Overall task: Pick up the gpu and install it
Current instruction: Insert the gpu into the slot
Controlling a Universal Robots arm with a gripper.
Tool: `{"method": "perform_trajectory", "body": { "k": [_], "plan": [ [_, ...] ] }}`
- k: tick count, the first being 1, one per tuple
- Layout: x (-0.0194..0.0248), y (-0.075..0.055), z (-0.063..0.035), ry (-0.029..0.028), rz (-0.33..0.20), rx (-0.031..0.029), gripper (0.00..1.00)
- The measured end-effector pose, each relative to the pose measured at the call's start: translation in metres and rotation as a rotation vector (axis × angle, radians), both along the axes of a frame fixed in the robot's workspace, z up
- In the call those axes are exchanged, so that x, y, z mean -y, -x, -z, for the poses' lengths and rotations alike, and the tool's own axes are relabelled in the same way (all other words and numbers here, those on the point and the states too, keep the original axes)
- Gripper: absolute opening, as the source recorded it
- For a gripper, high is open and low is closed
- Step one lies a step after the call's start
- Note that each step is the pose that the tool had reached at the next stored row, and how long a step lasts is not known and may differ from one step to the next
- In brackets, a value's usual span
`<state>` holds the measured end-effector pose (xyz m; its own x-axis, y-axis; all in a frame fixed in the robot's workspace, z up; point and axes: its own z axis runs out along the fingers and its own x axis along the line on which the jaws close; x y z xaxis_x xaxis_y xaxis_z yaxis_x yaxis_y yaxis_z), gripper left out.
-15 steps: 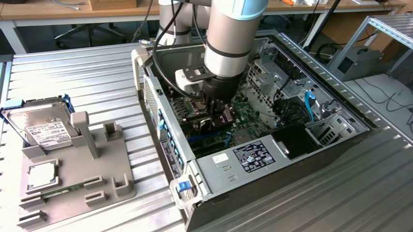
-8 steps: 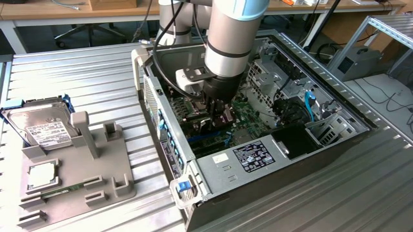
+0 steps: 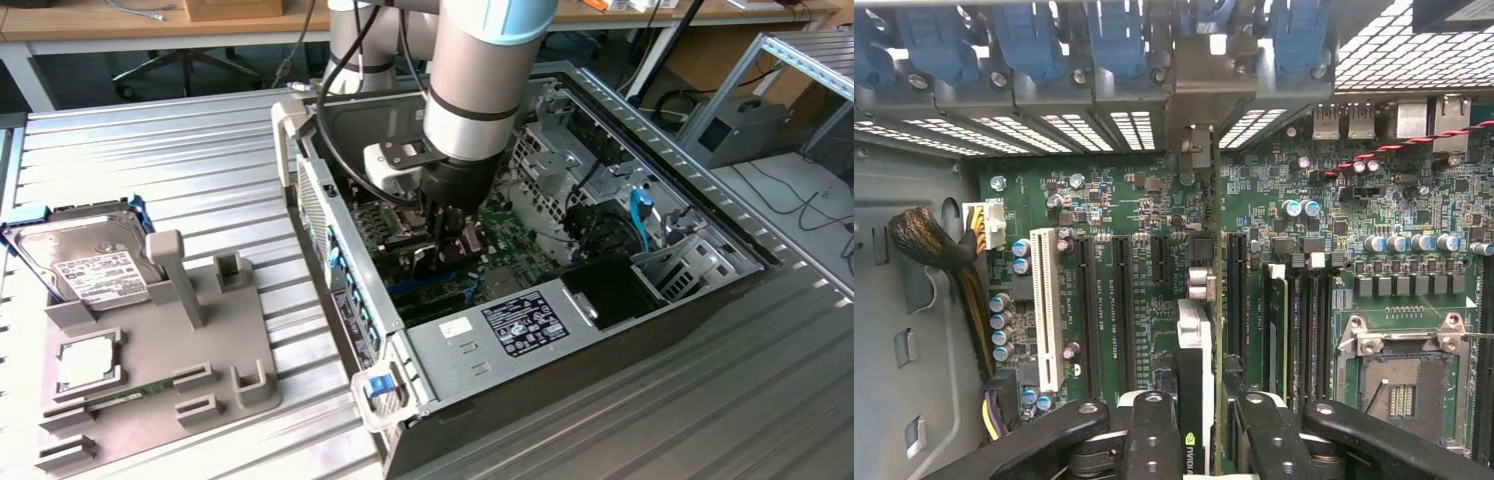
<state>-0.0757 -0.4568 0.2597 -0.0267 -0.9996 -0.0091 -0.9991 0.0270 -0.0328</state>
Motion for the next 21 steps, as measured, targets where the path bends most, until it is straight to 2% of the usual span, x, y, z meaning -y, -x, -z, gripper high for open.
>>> {"method": "perform_trajectory", "body": {
  "k": [21],
  "plan": [
    [0.0,0.0,0.0037,-0.0001,0.0,-0.0001,0.27]
  ]
}}
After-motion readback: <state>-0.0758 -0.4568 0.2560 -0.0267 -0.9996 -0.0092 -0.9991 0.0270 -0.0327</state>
